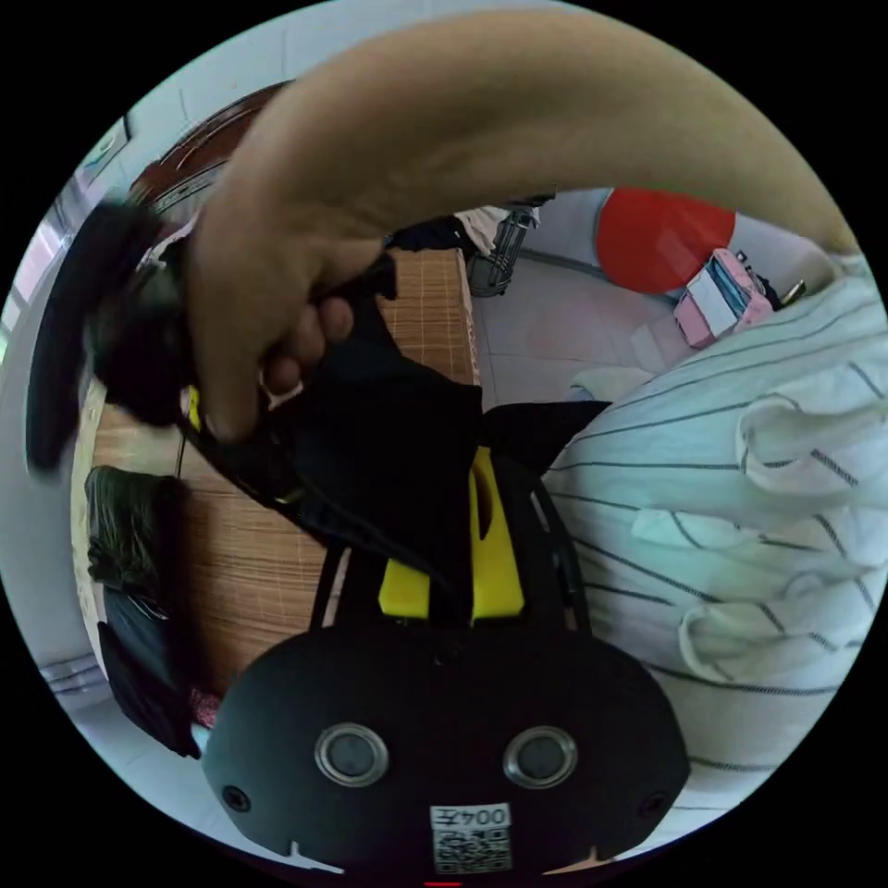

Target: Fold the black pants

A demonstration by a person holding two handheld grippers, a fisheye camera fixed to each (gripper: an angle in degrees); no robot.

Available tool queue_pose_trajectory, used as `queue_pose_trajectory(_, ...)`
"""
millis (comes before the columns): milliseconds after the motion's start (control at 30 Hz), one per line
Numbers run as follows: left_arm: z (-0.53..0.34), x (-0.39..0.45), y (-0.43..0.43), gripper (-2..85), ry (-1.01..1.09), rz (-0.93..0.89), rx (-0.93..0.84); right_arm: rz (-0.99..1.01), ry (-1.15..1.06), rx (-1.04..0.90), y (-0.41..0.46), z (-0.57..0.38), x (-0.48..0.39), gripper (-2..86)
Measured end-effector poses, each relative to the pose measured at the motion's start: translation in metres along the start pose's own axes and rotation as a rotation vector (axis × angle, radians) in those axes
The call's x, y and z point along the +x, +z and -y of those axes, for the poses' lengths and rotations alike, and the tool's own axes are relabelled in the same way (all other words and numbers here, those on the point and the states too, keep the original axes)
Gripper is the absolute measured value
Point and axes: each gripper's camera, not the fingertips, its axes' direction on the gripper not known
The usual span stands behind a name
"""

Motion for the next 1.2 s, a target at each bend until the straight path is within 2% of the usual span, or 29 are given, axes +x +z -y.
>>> queue_pose_trajectory(33,0.002,-0.006,-0.003,8.2,-0.015,-0.007,0.008,0.042,0.043,0.094,-0.013,-0.015,0.012,2.8)
queue_pose_trajectory(100,0.01,-0.032,-0.016,8.8,-0.086,-0.056,0.046,0.188,0.17,0.457,-0.061,-0.089,0.053,1.5)
queue_pose_trajectory(267,0.012,-0.093,-0.06,9.7,-0.224,-0.228,0.243,0.459,0.31,0.949,-0.106,-0.247,0.114,-0.4)
queue_pose_trajectory(400,0.004,-0.161,-0.1,7.7,-0.406,-0.385,0.463,0.844,0.444,1.406,-0.085,-0.375,0.163,-0.8)
queue_pose_trajectory(467,0.002,-0.188,-0.11,7.0,-0.475,-0.483,0.541,0.973,0.483,1.534,-0.065,-0.41,0.173,-0.7)
queue_pose_trajectory(533,0.006,-0.207,-0.115,6.8,-0.522,-0.54,0.569,0.986,0.522,1.547,-0.056,-0.431,0.174,-0.4)
queue_pose_trajectory(667,0.025,-0.228,-0.13,6.8,-0.529,-0.553,0.535,0.944,0.666,1.438,-0.048,-0.461,0.18,2.5)
queue_pose_trajectory(767,0.038,-0.245,-0.155,6.7,-0.522,-0.599,0.575,0.871,0.715,1.316,-0.055,-0.472,0.184,6.0)
queue_pose_trajectory(900,0.044,-0.289,-0.205,6.9,-0.582,-0.649,0.656,0.612,0.567,1.322,-0.093,-0.494,0.164,6.4)
queue_pose_trajectory(1033,0.031,-0.326,-0.257,7.1,-0.656,-0.607,0.736,0.531,0.516,1.308,-0.109,-0.516,0.152,5.6)
queue_pose_trajectory(1200,-0.023,-0.367,-0.32,7.2,-0.801,-0.593,0.934,0.513,0.571,1.273,-0.087,-0.55,0.136,0.3)
